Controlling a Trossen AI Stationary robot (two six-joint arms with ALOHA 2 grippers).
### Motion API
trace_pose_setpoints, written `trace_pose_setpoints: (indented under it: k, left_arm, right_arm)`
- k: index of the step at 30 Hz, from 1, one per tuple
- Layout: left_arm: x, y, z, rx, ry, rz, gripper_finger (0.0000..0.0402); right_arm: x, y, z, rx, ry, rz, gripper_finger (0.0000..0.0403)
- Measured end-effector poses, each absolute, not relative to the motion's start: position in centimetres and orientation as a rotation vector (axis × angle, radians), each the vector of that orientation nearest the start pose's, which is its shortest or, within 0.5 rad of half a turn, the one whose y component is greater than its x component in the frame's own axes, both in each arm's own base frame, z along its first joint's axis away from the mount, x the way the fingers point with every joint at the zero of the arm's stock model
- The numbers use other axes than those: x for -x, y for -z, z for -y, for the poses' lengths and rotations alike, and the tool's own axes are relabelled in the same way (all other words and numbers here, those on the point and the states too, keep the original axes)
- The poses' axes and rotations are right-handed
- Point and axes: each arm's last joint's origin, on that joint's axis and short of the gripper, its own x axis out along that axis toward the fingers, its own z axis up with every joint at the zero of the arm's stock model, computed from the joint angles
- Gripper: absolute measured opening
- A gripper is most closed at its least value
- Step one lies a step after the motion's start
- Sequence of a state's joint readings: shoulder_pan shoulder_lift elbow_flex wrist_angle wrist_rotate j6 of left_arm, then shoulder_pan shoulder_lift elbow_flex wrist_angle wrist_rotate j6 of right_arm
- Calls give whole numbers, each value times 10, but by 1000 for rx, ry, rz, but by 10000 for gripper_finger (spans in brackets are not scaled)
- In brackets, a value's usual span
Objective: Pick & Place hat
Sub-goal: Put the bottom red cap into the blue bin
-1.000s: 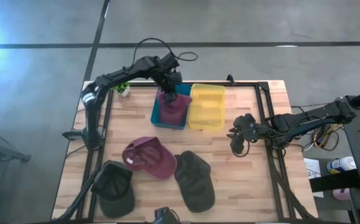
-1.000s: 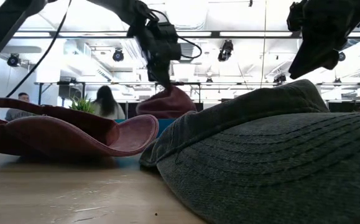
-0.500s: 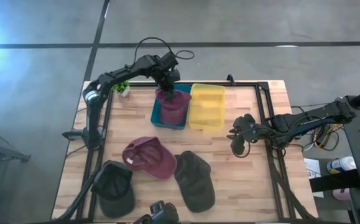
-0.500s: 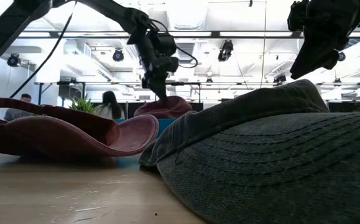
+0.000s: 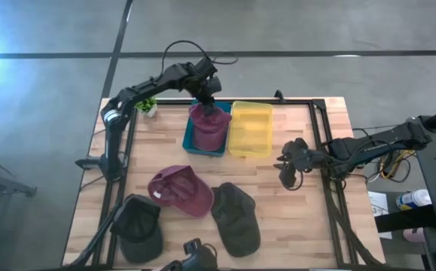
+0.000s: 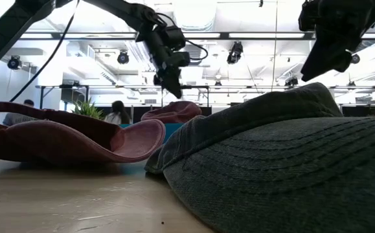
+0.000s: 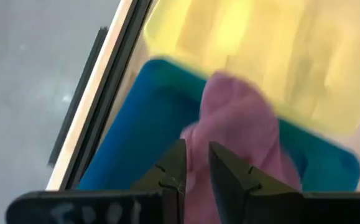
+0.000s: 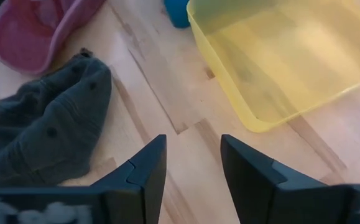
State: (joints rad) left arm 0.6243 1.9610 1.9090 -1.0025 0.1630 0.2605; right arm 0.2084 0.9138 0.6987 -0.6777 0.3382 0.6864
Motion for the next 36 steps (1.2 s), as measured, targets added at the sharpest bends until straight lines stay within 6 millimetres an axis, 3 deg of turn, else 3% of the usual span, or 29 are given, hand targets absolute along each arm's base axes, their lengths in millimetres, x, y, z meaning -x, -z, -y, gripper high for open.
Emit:
trace_pose_setpoints:
  k: [7,14,23,29,36]
  left_arm:
    - [-317,-323,-225,242,-304,-1188,62]
    - [-286,-323,-233,237,-410,-1248,62]
    - [-256,-272,-254,330,-434,-1375,62]
    - [-261,-245,-260,280,-449,-1293,62]
    - [-261,-228,-257,289,-369,-1256,62]
  right_arm:
    - [-198,-240,0,-383,411,-721,157]
    - [-238,-225,54,-417,524,-619,157]
    - [-293,-228,119,-396,566,-638,157]
    - [-331,-218,155,-371,592,-738,157]
    - [-366,-202,184,-327,565,-850,157]
